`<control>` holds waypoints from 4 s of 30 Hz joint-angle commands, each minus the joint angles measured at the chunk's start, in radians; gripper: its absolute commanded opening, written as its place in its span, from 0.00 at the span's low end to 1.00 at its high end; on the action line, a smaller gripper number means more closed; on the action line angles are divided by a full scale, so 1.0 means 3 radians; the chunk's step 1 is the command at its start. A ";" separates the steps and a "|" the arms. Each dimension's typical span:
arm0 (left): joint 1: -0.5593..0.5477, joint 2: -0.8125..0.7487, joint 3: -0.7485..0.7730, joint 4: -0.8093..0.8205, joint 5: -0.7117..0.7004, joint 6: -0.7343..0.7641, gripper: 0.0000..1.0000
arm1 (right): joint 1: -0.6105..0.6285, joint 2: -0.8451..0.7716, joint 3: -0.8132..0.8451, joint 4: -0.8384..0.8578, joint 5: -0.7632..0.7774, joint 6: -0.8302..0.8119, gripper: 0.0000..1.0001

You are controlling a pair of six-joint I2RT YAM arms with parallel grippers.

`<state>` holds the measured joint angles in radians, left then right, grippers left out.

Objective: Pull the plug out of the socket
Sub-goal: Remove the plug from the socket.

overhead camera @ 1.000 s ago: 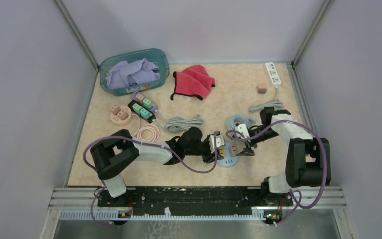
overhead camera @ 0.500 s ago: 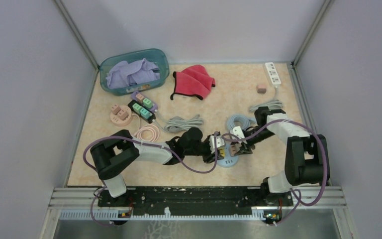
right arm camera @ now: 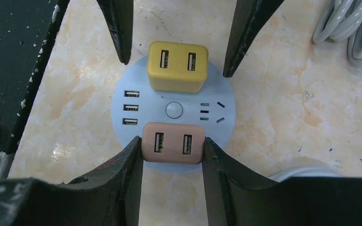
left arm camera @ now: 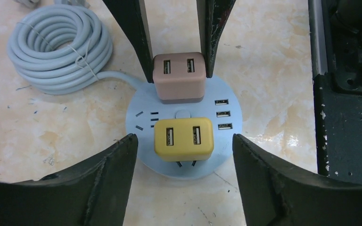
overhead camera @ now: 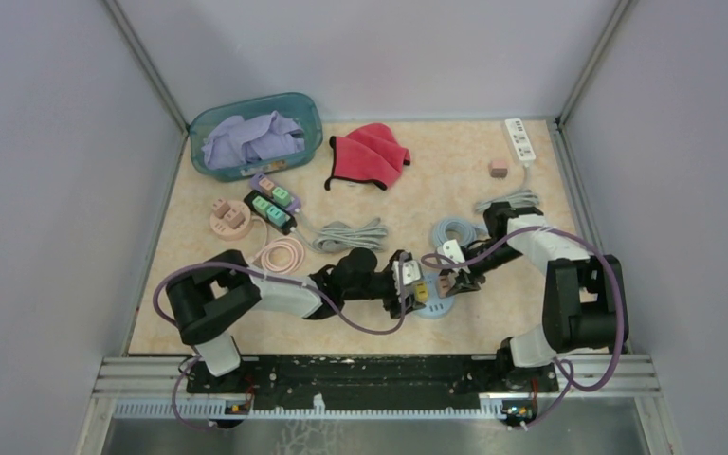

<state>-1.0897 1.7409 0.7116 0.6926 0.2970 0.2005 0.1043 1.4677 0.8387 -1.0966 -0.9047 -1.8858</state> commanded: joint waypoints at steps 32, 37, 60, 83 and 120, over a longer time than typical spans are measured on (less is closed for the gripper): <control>-0.0024 0.0307 -0.0015 0.0749 0.0139 -0.0203 0.24 | 0.0048 0.0009 0.0100 -0.0074 -0.0128 -0.0061 0.17; -0.0024 0.0326 -0.0002 0.0726 0.0166 -0.0208 0.05 | 0.0050 0.0007 0.0062 -0.0050 -0.0205 -0.0039 0.51; -0.0024 0.0365 0.0000 0.0721 0.0145 -0.0223 0.00 | 0.0253 0.0093 0.0205 -0.0025 -0.0029 0.0247 0.14; -0.0022 0.0427 0.0095 0.0555 0.0135 -0.0232 0.00 | 0.0265 0.0101 0.0328 -0.0220 -0.0738 0.0153 0.00; -0.0024 0.0489 0.0175 0.0432 0.0149 -0.0226 0.00 | -0.0174 0.0067 0.0272 -0.0999 -0.1085 -0.1060 0.00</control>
<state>-1.0870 1.8519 0.7616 0.8860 0.3183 0.1268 0.0067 1.5330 0.9051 -1.2694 -1.0370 -1.9907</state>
